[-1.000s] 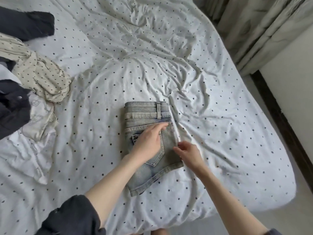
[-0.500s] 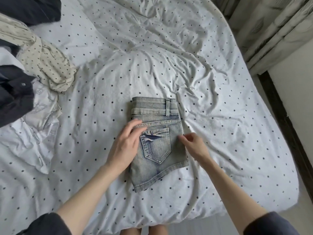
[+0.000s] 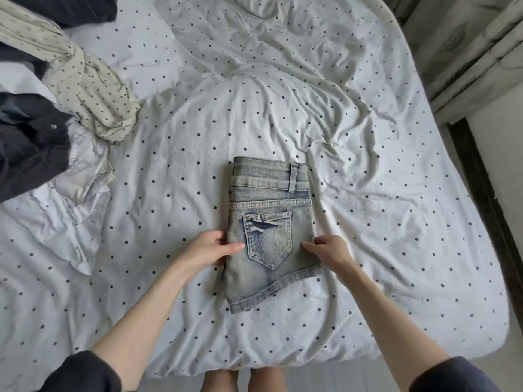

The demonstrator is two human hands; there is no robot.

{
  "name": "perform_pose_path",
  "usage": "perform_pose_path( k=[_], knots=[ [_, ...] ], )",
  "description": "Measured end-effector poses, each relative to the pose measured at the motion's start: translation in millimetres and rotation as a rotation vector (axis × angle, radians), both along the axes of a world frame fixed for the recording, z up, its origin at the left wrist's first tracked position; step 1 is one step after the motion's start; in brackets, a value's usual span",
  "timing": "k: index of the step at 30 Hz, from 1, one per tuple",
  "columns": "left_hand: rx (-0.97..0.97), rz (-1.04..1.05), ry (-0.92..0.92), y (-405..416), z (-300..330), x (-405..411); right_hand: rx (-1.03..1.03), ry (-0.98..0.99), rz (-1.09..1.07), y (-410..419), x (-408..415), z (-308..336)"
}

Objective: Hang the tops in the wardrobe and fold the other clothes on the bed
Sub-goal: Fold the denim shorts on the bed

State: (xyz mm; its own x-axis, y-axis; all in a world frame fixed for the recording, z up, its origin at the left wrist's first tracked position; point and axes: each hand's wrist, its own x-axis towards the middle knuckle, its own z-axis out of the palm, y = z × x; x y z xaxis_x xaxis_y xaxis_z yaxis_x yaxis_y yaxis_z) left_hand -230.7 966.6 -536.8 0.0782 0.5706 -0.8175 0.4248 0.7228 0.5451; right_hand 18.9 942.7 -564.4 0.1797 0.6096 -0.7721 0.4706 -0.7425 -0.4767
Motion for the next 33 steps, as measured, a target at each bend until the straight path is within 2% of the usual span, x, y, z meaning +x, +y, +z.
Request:
perform_pose_path(
  k=[3, 6, 12, 16, 22, 24, 28, 30, 33],
  knots=[
    [-0.08, 0.0, 0.045, -8.5, -1.9, -1.0, -0.034, 0.015, -0.042, -13.2, 1.0, 3.2],
    [-0.12, 0.088, 0.051, -25.8, -1.4, -1.5, -0.072, 0.042, -0.064, -27.0, 3.8, 9.5],
    [-0.235, 0.131, 0.06, -34.4, 12.2, -6.7, -0.199, 0.188, -0.225, -47.5, 5.3, 22.0],
    [-0.276, 0.151, 0.05, -25.1, 25.5, -10.6, -0.124, 0.192, -0.326, -46.8, 4.3, 36.0],
    [-0.298, 0.345, 0.038, -1.7, 32.7, -9.0, -0.015, 0.388, -0.468, -26.2, 15.0, 61.7],
    [-0.235, 0.296, -0.004, 3.3, 40.3, -9.4, 0.032, 0.425, -0.417, -21.8, 14.1, 63.0],
    [0.059, 0.137, -0.062, -13.3, 36.8, -17.6, 0.126, 0.419, -0.226, -24.3, 15.3, 56.3],
    [0.218, -0.056, -0.024, -34.1, 26.7, -23.3, 0.217, 0.341, 0.005, -34.7, 17.3, 50.3],
    [0.48, -0.295, 0.128, -60.9, 13.2, -26.7, 0.343, 0.132, 0.382, -57.2, 18.3, 34.5]
  ],
)
